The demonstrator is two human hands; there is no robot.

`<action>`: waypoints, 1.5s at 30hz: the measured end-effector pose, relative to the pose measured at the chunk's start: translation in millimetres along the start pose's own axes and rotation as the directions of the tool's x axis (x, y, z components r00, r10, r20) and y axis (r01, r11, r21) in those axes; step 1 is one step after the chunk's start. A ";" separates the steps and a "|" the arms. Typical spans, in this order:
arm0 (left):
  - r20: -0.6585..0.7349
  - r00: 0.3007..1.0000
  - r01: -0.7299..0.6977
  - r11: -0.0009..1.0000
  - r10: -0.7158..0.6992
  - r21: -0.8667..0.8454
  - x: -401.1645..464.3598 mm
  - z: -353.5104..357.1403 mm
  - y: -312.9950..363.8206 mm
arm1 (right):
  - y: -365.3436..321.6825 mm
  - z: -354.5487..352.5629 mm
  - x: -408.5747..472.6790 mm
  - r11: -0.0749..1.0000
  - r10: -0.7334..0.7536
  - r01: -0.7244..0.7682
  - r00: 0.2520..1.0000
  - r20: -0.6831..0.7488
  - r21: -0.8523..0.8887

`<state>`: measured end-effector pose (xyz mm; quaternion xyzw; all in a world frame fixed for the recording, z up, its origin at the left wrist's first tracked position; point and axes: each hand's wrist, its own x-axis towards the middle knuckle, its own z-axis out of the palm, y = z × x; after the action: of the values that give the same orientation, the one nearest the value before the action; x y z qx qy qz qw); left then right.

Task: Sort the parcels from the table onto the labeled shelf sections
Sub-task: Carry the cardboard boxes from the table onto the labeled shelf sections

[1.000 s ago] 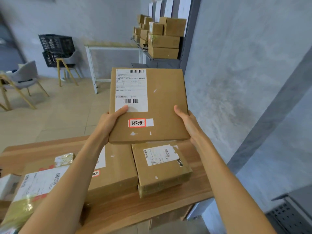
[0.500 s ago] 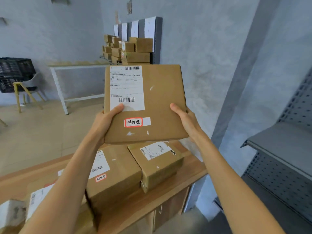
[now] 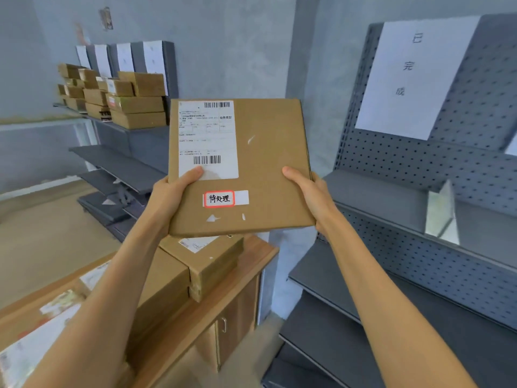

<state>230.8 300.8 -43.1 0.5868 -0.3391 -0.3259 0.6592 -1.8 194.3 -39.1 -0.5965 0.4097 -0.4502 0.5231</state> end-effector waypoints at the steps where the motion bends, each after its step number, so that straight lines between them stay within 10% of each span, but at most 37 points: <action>1: 0.023 1.000 -0.002 1.000 0.002 -0.001 -6.2 9.0 1.3 | -3.0 -11.0 -9.3 1.000 -0.003 0.003 1.000 -0.024 -0.007; 19: 0.437 0.899 0.040 0.999 -0.021 -0.035 -197.0 236.1 25.1 | -32.7 -283.6 -229.5 0.998 -0.047 0.027 0.911 -0.410 -0.056; 45: 0.921 0.388 0.090 0.996 -0.046 0.012 -543.9 626.7 41.4 | -76.2 -687.8 -555.2 0.991 0.031 -0.122 0.597 -0.801 -0.052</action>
<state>-591.0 408.7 14.1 0.3096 -0.6155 -0.6289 0.3602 -808.4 560.6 8.9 -0.3400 0.6475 -0.6250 0.2730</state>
